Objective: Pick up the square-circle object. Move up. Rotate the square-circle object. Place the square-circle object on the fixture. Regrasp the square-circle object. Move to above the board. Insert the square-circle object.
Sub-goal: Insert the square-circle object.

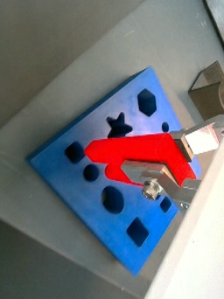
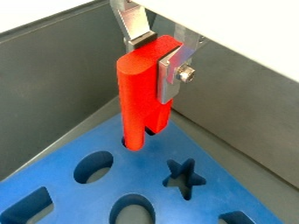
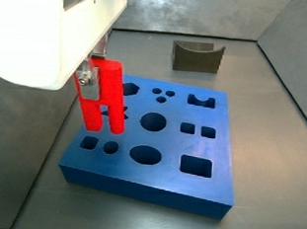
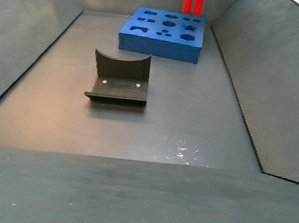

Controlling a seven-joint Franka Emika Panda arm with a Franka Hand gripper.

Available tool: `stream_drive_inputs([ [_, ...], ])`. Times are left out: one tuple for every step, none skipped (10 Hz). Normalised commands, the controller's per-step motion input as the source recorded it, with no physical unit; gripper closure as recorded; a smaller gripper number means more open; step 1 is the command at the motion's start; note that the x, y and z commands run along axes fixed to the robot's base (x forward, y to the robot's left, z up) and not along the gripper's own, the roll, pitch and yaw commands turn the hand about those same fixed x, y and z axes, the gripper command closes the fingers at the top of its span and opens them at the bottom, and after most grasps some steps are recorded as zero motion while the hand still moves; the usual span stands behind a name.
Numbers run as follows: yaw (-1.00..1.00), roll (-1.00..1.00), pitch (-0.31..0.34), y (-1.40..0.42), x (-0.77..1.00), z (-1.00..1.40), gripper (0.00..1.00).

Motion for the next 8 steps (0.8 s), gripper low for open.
stream_drive_inputs([
  [0.0,0.13,0.044,-0.15,0.19,0.0,1.0],
  [0.0,0.26,0.0,-0.37,0.07,-0.17,1.0],
  [0.0,0.21,0.003,-0.25,0.21,-0.09,1.0],
  [0.0,0.06,0.021,0.0,0.19,-0.02,1.0],
  [0.0,0.13,0.0,0.0,0.03,-0.13,1.0],
  [0.02,0.15,0.0,0.0,0.28,-0.02,1.0],
  [0.0,0.13,-0.106,0.11,0.0,-0.1,1.0],
  [0.0,0.13,-0.074,0.0,0.0,-0.02,1.0],
])
